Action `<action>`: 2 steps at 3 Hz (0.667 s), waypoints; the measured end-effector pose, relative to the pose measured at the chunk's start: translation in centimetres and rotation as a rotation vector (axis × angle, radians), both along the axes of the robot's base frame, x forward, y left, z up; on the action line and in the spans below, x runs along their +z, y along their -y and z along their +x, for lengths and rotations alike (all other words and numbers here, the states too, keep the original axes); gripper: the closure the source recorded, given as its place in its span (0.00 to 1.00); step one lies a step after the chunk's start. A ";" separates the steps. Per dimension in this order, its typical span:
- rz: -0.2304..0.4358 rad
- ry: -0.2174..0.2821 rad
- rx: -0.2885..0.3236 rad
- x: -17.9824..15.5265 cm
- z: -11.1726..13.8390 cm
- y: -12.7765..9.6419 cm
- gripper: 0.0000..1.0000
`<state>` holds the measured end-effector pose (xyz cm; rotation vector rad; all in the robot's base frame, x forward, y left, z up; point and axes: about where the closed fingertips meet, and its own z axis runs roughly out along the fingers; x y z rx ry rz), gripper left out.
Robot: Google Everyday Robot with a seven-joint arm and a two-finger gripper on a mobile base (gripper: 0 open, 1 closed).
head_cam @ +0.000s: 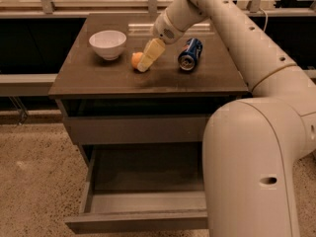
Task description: Place orange can into middle drawer
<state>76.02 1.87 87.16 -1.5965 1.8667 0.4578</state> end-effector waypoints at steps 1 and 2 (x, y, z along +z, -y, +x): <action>-0.011 -0.018 0.024 -2.0 -0.1 -2.2 0.02; -0.024 -0.028 0.021 -3.2 0.0 -2.6 0.25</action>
Offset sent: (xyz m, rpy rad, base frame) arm -0.0015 0.0258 -0.0402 -0.0390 0.0305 0.0090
